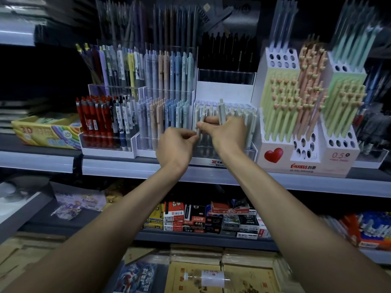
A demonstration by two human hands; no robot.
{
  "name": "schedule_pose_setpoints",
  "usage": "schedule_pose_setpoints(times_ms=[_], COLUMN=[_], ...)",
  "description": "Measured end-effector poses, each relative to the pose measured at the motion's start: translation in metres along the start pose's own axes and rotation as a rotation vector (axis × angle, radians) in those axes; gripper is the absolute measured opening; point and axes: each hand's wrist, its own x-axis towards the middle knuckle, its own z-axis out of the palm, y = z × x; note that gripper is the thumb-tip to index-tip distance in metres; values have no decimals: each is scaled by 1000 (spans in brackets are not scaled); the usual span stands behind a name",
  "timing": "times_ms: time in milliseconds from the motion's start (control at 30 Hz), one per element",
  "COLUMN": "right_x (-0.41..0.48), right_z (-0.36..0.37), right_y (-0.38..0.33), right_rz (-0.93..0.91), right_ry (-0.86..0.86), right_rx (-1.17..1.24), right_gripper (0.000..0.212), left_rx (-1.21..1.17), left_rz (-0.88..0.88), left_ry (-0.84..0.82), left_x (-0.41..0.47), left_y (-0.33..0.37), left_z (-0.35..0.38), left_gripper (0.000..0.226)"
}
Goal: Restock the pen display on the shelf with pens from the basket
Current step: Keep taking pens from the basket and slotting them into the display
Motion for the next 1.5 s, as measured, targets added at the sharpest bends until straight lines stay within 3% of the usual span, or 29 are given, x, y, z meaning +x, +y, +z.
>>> schedule_pose_setpoints(times_ms=[300, 633, 1300, 1500], right_x=[1, 5, -16, -34], right_z=[7, 15, 16, -8], right_y=[1, -6, -4, -13], right_rz=[-42, 42, 8, 53], right_ry=[-21, -2, 56, -2], right_rx=[-27, -117, -138, -70], right_gripper=[14, 20, 23, 17], left_rx=[20, 113, 175, 143], left_rz=[-4, -9, -1, -18], left_ry=[49, 38, 55, 77], left_x=[-3, 2, -19, -29], left_y=[-4, -3, -8, -5], left_z=[4, 6, 4, -14], left_gripper=[13, 15, 16, 14])
